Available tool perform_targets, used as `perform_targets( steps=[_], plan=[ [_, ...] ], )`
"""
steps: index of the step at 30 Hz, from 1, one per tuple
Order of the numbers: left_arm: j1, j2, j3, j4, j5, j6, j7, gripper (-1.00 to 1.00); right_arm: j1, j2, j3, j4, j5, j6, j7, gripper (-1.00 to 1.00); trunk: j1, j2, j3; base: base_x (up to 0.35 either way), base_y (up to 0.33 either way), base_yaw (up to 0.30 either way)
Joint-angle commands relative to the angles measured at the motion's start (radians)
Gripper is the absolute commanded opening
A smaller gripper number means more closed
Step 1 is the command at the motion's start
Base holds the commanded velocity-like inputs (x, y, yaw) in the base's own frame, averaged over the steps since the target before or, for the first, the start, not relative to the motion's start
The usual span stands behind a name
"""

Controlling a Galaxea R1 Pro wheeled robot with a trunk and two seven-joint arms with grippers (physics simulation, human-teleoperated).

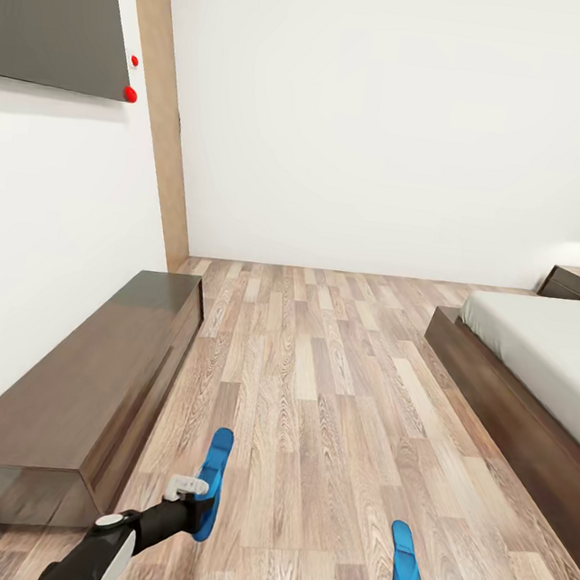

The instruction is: In the bedroom, move the book from the bed onto either nightstand, and place the two sandals side by side next to the bed.

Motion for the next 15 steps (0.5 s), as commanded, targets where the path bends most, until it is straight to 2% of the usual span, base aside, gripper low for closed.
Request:
perform_targets(
  steps=[1,7,10,12,13,15],
  plan=[
    [-0.001,-0.002,0.008,-0.003,-0.01,0.007,-0.01,-1.0,-0.001,-0.001,-0.003,-0.048,-0.007,0.04,-0.023,1.0,0.0,0.0,-0.001,0.0,0.0,0.0],
    [-0.001,-0.006,0.006,-0.003,-0.01,0.007,-0.009,-1.0,-0.017,-0.004,-0.002,-0.271,-0.003,0.409,-0.071,1.0,0.0,0.0,-0.001,0.0,0.0,0.0],
    [-0.001,-0.007,0.006,-0.003,-0.01,0.006,-0.009,-1.0,-0.102,-0.004,-0.001,-0.319,0.0,0.531,-0.072,1.0,0.0,0.0,-0.001,0.0,0.0,0.0],
    [-0.001,-0.008,0.006,-0.003,-0.01,0.006,-0.008,-1.0,-0.174,-0.003,0.002,-0.323,0.028,0.605,-0.073,1.0,0.0,0.0,-0.001,0.0,0.0,0.0],
    [-0.001,-0.008,0.006,-0.003,-0.01,0.006,-0.008,-1.0,-0.187,-0.003,0.002,-0.323,0.041,0.622,-0.072,1.0,0.0,0.0,-0.001,0.0,0.0,0.0],
    [-0.001,-0.008,0.006,-0.003,-0.01,0.006,-0.007,-1.0,-0.221,-0.002,0.005,-0.334,0.111,0.677,-0.069,1.0,0.0,0.0,-0.001,0.0,0.0,0.0]
  ],
)
